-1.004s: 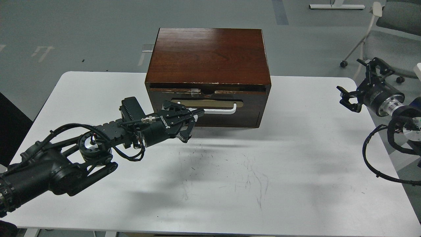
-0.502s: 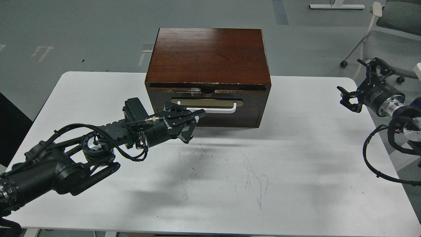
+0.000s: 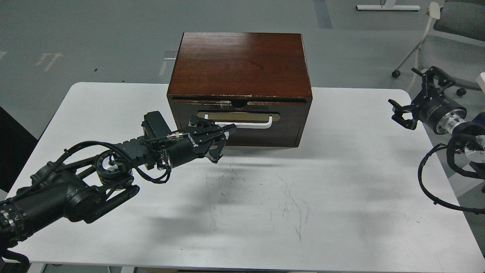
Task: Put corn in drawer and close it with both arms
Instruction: 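Keep pressing the drawer front with the left gripper until flush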
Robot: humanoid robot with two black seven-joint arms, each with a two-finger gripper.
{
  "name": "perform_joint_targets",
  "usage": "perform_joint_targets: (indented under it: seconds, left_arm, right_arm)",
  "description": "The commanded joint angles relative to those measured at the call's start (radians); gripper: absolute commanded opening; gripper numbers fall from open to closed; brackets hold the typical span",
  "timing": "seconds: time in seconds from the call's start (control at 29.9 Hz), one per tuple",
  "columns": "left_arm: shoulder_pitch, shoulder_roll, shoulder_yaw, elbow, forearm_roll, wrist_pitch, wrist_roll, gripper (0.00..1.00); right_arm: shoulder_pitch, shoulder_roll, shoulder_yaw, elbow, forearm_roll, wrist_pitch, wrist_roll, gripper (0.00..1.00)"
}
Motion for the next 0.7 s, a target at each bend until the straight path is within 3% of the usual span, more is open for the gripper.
perform_joint_targets:
  seconds: [0.0,0.67]
  left_arm:
    - [-0.004,-0.014,-0.001,0.009,0.0,0.002,0.001,0.0]
    - [-0.01,-0.031,0.001,0.035,0.0,0.015,-0.002,0.0]
  right_arm:
    - [0.0,0.001,0.0,0.0,-0.002,0.0,-0.001,1.0]
    - [0.0,0.001,0.0,0.0,0.0,0.0,0.0,1.0]
